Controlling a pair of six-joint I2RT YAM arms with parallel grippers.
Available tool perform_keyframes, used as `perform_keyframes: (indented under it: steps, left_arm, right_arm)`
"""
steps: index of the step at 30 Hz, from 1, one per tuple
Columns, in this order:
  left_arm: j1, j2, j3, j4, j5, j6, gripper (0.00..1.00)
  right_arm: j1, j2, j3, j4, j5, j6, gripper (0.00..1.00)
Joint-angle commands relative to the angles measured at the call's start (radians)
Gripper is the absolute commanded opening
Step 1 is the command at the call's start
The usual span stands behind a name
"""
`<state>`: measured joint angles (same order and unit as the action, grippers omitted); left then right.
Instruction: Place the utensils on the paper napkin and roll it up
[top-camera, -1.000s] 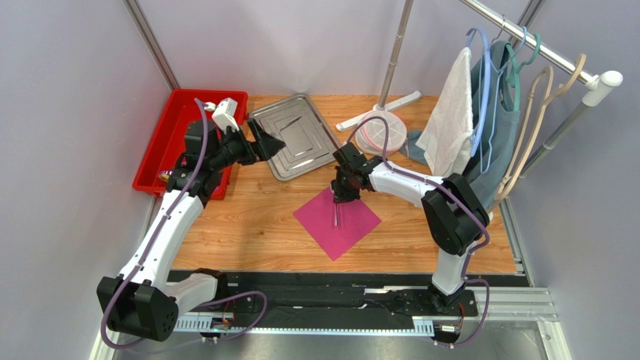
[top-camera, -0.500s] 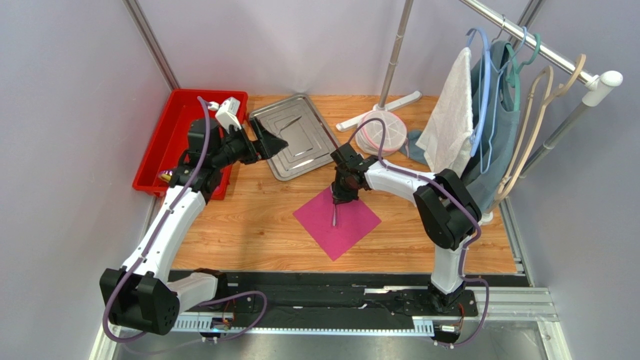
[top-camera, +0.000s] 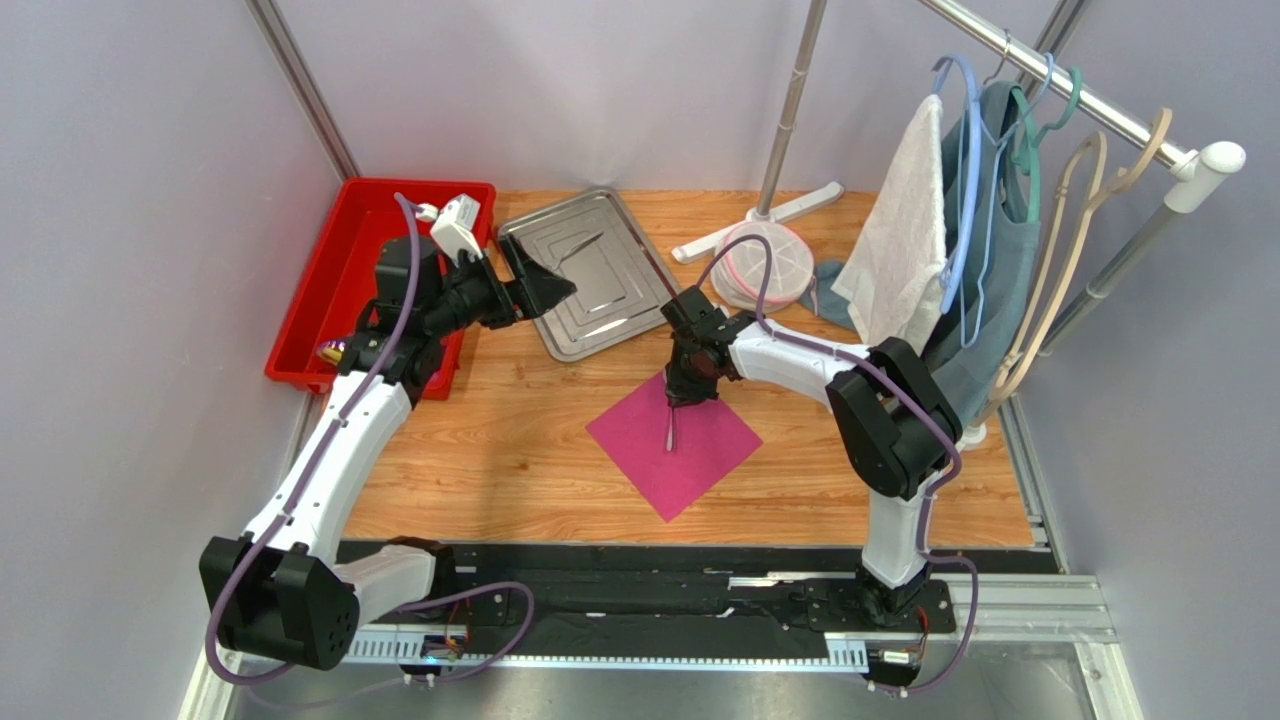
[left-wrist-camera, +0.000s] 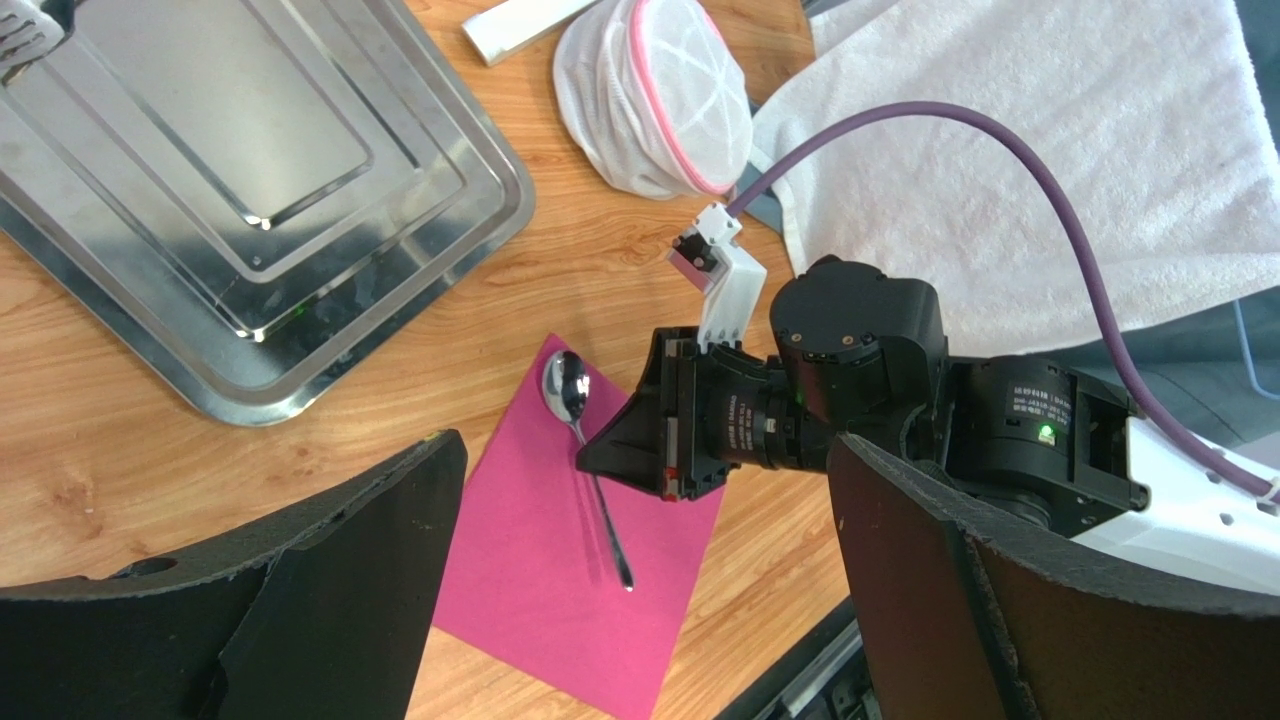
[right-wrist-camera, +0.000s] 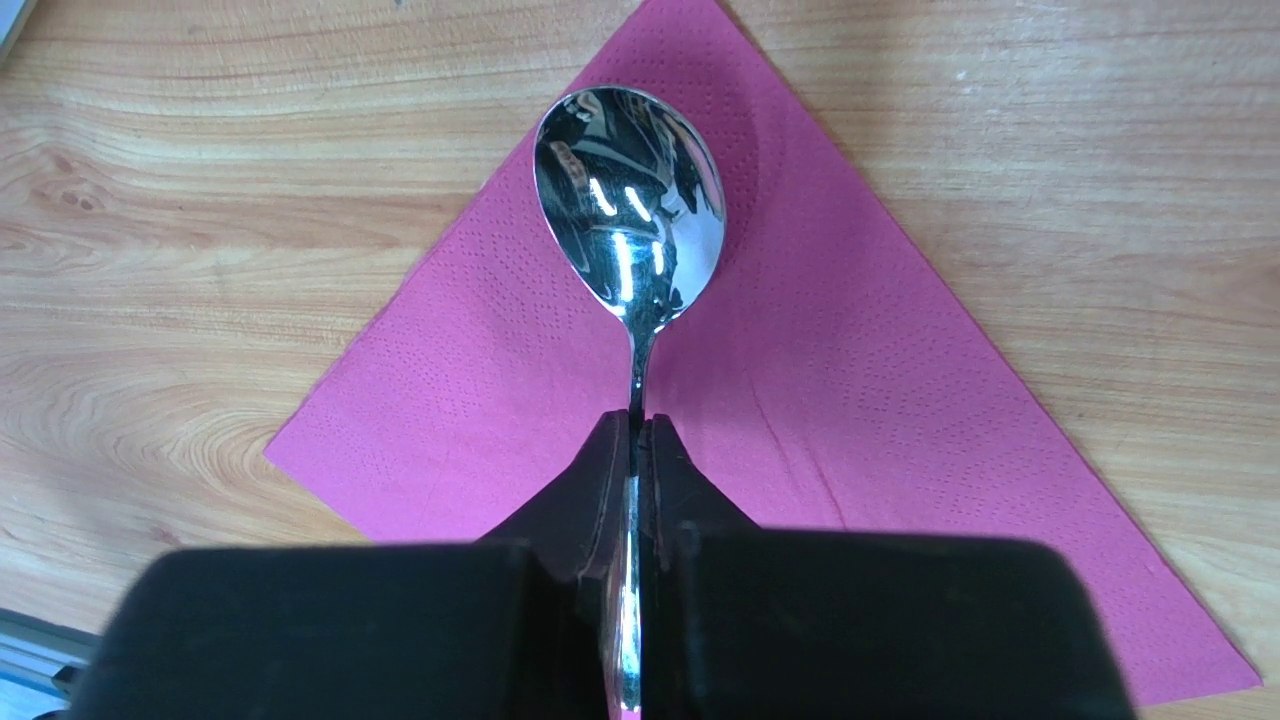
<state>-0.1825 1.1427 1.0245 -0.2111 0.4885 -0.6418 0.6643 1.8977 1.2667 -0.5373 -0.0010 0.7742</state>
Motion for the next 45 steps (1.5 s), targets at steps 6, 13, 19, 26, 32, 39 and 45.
perform_keyframes:
  steps: [6, 13, 19, 26, 32, 39, 45]
  left_arm:
    - [0.006, 0.003, 0.031, 0.038, 0.015, -0.009, 0.99]
    - [0.006, 0.000, 0.029, 0.036, 0.012, -0.006, 0.99]
    - [0.008, 0.000, 0.022, 0.027, 0.004, 0.001, 0.99]
    - [0.008, 0.031, 0.083, -0.060, -0.022, 0.088, 0.99]
    - [0.009, 0.248, 0.368, -0.269, -0.059, 0.410, 0.98]
    - [0.009, 0.766, 0.843, -0.517, -0.162, 0.640, 0.80]
    - [0.009, 1.098, 1.201, -0.588, -0.176, 0.712, 0.73]
  right_arm:
    - [-0.006, 0.014, 0.049, 0.005, 0.047, 0.013, 0.03]
    - [-0.008, 0.031, 0.054, -0.003, 0.053, 0.022, 0.15]
    - [-0.006, 0.028, 0.056, -0.007, 0.032, 0.036, 0.16]
    - [-0.015, -0.040, 0.077, -0.032, 0.015, 0.011, 0.23]
    - [-0.074, -0.135, 0.141, -0.092, -0.051, -0.075, 0.60]
    - [-0.127, -0.261, 0.142, -0.086, -0.125, -0.210, 0.71]
    - [-0.147, -0.327, 0.088, -0.039, -0.197, -0.259, 0.72]
